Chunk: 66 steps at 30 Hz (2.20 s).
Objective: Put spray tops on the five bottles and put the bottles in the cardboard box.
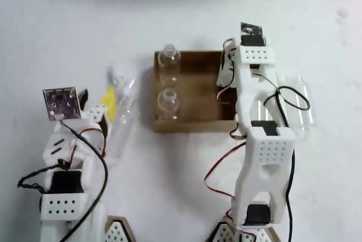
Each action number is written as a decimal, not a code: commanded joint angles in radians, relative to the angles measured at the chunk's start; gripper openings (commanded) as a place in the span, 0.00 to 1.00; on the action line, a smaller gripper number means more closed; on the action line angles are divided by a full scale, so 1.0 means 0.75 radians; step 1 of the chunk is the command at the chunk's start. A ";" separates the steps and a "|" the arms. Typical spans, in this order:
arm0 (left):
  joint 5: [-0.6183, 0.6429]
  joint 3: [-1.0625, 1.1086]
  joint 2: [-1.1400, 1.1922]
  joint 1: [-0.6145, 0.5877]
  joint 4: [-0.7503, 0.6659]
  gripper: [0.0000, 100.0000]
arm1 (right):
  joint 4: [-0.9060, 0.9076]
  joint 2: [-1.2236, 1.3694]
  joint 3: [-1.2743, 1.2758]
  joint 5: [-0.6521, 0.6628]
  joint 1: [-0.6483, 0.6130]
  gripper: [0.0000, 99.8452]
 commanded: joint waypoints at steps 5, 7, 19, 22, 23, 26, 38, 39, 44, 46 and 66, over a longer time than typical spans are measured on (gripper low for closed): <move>-0.014 -0.012 -0.007 -0.011 -0.049 0.21 | 0.261 -0.034 -0.446 0.014 -0.021 0.21; -0.014 -0.012 -0.007 -0.011 -0.049 0.21 | 0.261 -0.048 -0.487 0.014 -0.011 0.21; -0.010 -0.014 -0.007 -0.019 -0.049 0.20 | 0.263 -0.580 -0.397 0.286 -0.003 0.21; -0.002 -0.018 -0.007 -0.030 -0.049 0.20 | 0.261 -0.787 -0.264 0.284 0.007 0.21; 0.004 -0.018 -0.007 -0.050 -0.049 0.20 | 0.261 -0.858 -0.217 0.284 0.011 0.21; 0.110 -0.020 -0.007 -0.130 -0.049 0.20 | 0.261 -1.059 -0.043 0.284 0.011 0.20; -0.049 -0.016 -0.009 -0.046 -0.049 0.20 | -0.228 -1.486 1.013 0.295 0.191 0.02; -0.096 -0.012 -0.007 0.003 -0.043 0.20 | -0.326 -1.492 1.119 0.295 0.195 0.01; -0.166 -0.010 -0.001 0.079 -0.039 0.20 | -0.658 -1.505 1.459 0.284 0.204 0.02; -0.172 -0.010 -0.001 0.079 -0.039 0.20 | -0.735 -1.505 1.538 0.284 0.204 0.02; -0.393 -0.943 0.789 0.226 0.528 0.20 | -1.255 -1.505 1.919 0.282 0.292 0.02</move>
